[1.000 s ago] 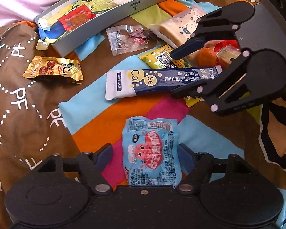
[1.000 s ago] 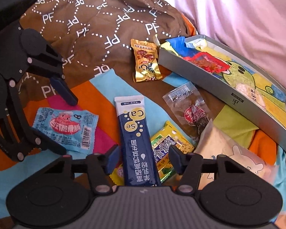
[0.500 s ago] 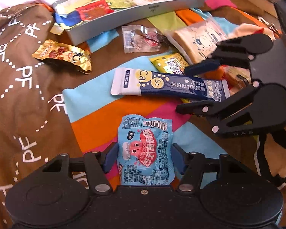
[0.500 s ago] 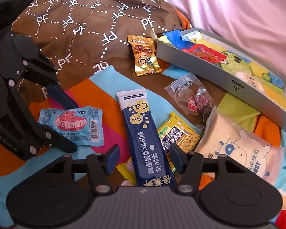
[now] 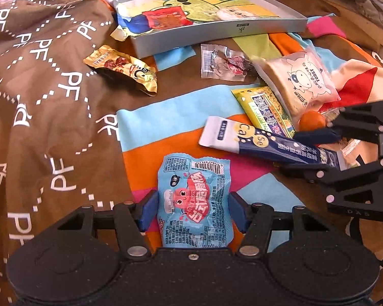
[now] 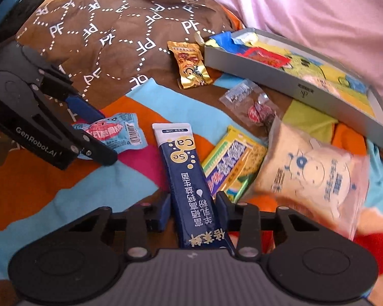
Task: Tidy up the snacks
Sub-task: 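Grasp the blue cartoon pouch with the left tool while the right tool grasps the blue Ca milk stick, then lift the blue pouch with the left tool while the right tool carries the milk stick toward the tray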
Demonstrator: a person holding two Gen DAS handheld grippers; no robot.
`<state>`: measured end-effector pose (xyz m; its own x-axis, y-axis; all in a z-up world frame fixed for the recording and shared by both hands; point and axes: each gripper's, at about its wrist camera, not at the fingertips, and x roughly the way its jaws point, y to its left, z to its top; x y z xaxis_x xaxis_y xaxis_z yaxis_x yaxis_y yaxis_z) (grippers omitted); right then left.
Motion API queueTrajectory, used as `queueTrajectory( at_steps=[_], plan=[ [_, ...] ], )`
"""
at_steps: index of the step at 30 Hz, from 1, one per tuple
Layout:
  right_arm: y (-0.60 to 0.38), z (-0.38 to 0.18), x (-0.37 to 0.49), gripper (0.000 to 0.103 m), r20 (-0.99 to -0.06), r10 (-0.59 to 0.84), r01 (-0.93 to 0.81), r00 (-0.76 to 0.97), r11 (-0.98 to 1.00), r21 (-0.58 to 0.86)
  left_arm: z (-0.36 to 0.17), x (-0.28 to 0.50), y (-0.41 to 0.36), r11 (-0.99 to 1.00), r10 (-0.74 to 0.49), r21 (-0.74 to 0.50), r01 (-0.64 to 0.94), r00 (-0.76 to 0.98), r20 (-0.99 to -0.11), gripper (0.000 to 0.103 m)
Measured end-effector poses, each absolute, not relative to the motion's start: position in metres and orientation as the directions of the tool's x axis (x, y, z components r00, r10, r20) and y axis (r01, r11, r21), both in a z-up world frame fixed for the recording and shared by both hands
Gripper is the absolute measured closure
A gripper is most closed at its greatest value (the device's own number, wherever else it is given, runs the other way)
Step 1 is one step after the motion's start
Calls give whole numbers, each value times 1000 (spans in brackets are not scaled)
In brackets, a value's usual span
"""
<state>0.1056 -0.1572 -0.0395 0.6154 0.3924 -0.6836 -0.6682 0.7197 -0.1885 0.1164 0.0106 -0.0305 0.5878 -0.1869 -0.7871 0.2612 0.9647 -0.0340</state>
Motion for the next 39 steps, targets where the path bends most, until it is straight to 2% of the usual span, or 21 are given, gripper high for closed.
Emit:
queueTrajectory(
  at_steps=[6, 10, 15, 19, 25, 30, 39],
  plan=[
    [-158, -40, 99, 57, -692, 386, -660, 610, 730, -175, -31, 107, 8, 960, -200, -38, 277, 585, -786, 42],
    [-164, -40, 113, 56, -716, 409, -653, 566, 753, -86, -31, 108, 6, 962, -200, -47, 267, 581, -789, 42],
    [-166, -41, 101, 63, -702, 397, -627, 591, 774, -90, -29, 106, 9, 967, -200, -61, 246, 594, -779, 42],
    [-166, -41, 85, 69, -676, 400, -625, 620, 772, -116, -28, 105, 9, 969, -194, -58, 238, 603, -774, 42],
    [-163, -40, 67, 72, -643, 373, -621, 669, 755, -209, -27, 104, 8, 971, -190, -57, 231, 608, -771, 42],
    [-156, -42, 55, 73, -607, 354, -628, 711, 708, -323, -27, 102, 9, 972, -189, -59, 226, 613, -767, 42],
    [-156, -42, 48, 72, -545, 341, -597, 766, 691, -407, -18, 103, 12, 977, -180, -62, 203, 636, -751, 42]
  ],
)
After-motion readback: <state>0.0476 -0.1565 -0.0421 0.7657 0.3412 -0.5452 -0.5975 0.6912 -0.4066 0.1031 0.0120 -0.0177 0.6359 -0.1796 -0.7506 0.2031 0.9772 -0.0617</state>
